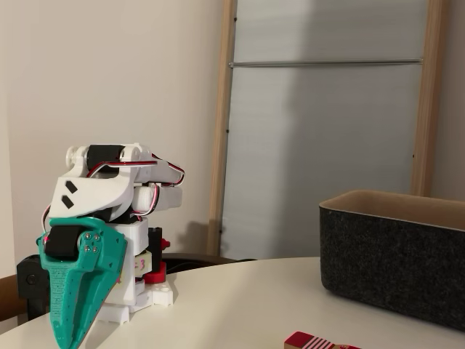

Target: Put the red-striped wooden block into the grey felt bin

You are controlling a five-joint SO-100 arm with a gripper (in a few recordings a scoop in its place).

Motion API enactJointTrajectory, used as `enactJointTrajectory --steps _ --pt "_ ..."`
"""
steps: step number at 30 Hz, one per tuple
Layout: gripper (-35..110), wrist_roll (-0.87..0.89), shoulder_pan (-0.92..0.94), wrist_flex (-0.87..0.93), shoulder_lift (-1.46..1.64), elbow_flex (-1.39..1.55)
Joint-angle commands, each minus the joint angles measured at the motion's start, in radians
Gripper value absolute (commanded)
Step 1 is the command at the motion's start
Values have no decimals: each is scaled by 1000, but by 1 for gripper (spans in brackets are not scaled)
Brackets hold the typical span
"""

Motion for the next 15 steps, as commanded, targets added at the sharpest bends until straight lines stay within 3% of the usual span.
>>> enactJointTrajectory --steps 1,15 --pt "0 11 18 2 35 6" --pt "0 -23 18 2 35 6"
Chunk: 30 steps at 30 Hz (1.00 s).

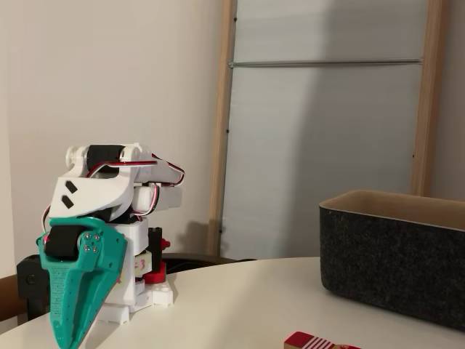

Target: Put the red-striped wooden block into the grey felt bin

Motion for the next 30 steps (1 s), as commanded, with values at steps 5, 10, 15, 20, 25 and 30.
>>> enactJointTrajectory --steps 5,10,15,20,25,30 --pt "0 -25 29 3 35 6" --pt "0 28 5 -15 35 0" --pt "0 97 -8 -163 34 -2" --pt "0 141 -8 -368 31 -3" --pt "0 156 -6 -603 31 -6" --pt "0 198 -6 -793 32 -6"
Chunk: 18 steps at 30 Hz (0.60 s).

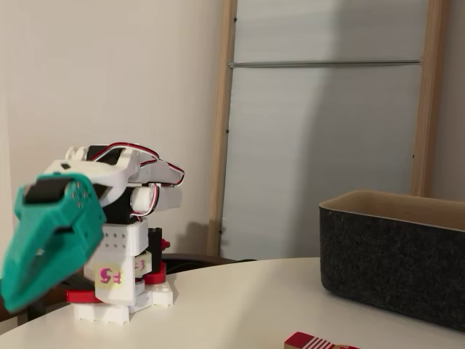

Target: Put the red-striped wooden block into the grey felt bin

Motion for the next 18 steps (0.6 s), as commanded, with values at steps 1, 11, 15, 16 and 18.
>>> enactJointTrajectory --steps 1,11,15,16,18 --pt "0 37 -5 -110 32 -8" --pt "0 130 -5 -114 -38 -241" --pt "0 149 -5 -112 -189 -385" --pt "0 153 -5 -112 -230 -425" --pt "0 156 -6 -112 -313 -509"
